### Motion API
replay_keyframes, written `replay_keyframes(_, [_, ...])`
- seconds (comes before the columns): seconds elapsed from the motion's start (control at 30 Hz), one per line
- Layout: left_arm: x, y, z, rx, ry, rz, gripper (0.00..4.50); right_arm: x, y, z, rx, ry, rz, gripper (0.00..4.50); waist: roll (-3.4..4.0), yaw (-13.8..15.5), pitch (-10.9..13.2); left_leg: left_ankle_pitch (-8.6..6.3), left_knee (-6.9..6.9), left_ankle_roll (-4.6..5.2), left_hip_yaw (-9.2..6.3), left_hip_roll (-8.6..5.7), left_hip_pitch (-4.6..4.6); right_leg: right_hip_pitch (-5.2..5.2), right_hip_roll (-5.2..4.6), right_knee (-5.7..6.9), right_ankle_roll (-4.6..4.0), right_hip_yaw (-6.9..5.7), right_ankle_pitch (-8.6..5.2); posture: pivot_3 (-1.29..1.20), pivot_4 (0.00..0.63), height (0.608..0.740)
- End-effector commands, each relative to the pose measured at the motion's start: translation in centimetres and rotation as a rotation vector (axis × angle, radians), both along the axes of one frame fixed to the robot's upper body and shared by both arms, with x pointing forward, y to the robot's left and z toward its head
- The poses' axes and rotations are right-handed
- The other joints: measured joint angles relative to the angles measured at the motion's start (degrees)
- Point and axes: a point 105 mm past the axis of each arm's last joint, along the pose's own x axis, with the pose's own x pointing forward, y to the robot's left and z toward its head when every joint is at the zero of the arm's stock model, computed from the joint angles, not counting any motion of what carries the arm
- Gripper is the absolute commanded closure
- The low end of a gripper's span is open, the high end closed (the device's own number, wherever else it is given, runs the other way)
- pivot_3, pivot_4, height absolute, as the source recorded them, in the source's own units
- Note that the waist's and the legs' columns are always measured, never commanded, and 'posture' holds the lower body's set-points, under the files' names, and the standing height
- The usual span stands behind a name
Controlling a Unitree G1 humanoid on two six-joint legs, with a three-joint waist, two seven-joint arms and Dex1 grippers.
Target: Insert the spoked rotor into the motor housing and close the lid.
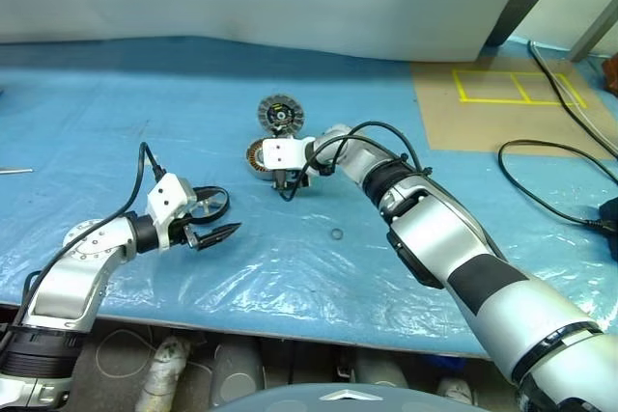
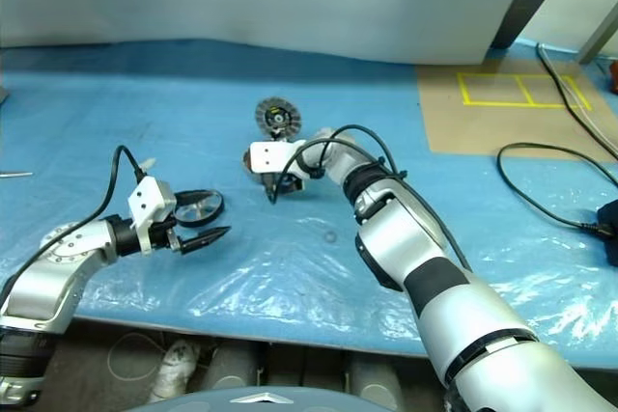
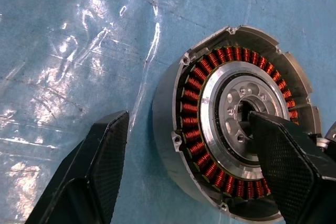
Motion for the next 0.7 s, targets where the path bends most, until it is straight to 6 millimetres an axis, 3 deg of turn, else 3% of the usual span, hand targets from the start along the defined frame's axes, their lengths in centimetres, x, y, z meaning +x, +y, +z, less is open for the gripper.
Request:
replay_keyframes(0.03, [-0.1,-0.8,0.9,-0.009,-0.034,-0.021,0.10,0.3,0.0,0.3,-0.027,-0.032,0.001,0.68,0.00,0.0,0.0,0.00,0.00,0.00,0.00,0.00,0.00,0.00,0.00,0.00,0.00,0.00,0.00,0.00,0.150,0.740])
replay_keyframes(0.1, [-0.2,-0.9,0.7,-0.007,-0.032,-0.024,0.10,0.3,-0.3,-0.3,-0.064,-0.058,0.010,0.68,0.00,0.0,0.0,0.00,0.00,0.00,0.00,0.00,0.00,0.00,0.00,-0.01,0.00,0.00,0.00,0.00,0.150,0.740])
replay_keyframes(0.2, [-0.4,-1.3,0.7,-0.017,-0.029,-0.027,0.06,-0.1,-0.7,-1.2,-0.116,-0.066,0.049,1.29,0.00,0.0,0.0,0.00,0.00,0.00,0.00,0.00,0.01,0.00,0.00,0.00,0.00,0.01,0.00,0.00,0.150,0.740])
replay_keyframes(0.3, [-0.4,-1.4,0.7,-0.020,-0.026,-0.026,0.06,-0.1,-0.7,-1.3,-0.122,-0.081,0.059,2.23,0.00,0.0,0.0,0.00,0.00,0.00,0.00,-0.01,0.03,0.02,-0.01,0.01,0.00,0.01,0.00,0.00,0.150,0.740])
replay_keyframes(0.53, [-0.7,-1.3,0.4,-0.020,-0.012,-0.031,0.06,-1.6,-1.6,-1.1,-0.157,-0.031,0.223,2.23,0.00,0.2,0.0,0.00,0.00,0.00,0.01,-0.02,0.00,0.02,-0.02,-0.02,0.00,0.01,0.00,0.00,0.150,0.740])
replay_keyframes(0.7, [-0.8,-1.4,0.1,-0.025,-0.001,-0.040,0.06,-4.1,-3.8,-0.7,-0.138,0.053,0.400,2.23,-0.03,0.2,0.0,-0.02,0.00,0.04,0.01,0.00,-0.01,0.04,-0.01,-0.03,0.01,-0.01,0.00,0.00,0.150,0.740])
